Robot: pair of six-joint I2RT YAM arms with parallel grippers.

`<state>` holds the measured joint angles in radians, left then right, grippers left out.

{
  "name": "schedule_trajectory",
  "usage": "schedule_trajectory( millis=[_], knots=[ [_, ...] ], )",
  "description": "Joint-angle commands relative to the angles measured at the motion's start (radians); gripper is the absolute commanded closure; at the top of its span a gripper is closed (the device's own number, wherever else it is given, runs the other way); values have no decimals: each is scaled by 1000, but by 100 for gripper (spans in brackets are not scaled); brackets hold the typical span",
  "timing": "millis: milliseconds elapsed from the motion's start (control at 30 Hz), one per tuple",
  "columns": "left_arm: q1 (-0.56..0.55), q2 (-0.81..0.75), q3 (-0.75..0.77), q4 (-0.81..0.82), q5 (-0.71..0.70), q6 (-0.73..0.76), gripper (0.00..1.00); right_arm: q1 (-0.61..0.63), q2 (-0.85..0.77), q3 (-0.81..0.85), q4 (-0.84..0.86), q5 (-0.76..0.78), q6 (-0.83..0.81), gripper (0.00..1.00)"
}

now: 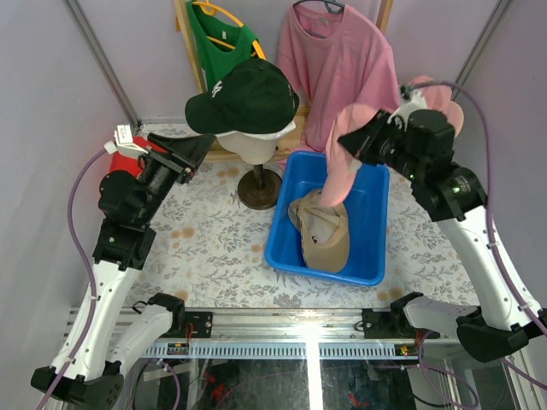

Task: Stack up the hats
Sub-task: Pick up the hat from the bin, then stack the hat on the hat.

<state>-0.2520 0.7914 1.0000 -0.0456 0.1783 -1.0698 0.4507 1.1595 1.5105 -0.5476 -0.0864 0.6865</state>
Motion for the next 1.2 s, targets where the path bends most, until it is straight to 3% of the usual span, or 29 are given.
schedule_trajectory(
  millis=[0,200,400,567,867,1167],
  knots=[
    [-10,29,82,64,128,-74,36,7,33,217,180,-16,48,100],
    [-21,96,99,257,231,-345,34,6,164,427,474,-111,108,100],
    [-40,134,147,349,235,-536,29,7,308,527,762,-182,183,100],
    [-83,198,181,462,233,-684,26,35,425,642,870,-220,247,100],
    [-205,300,280,463,143,-702,23,113,454,615,990,-209,277,100],
    [-219,293,315,402,26,-646,18,155,398,532,1052,-220,307,100]
  ],
)
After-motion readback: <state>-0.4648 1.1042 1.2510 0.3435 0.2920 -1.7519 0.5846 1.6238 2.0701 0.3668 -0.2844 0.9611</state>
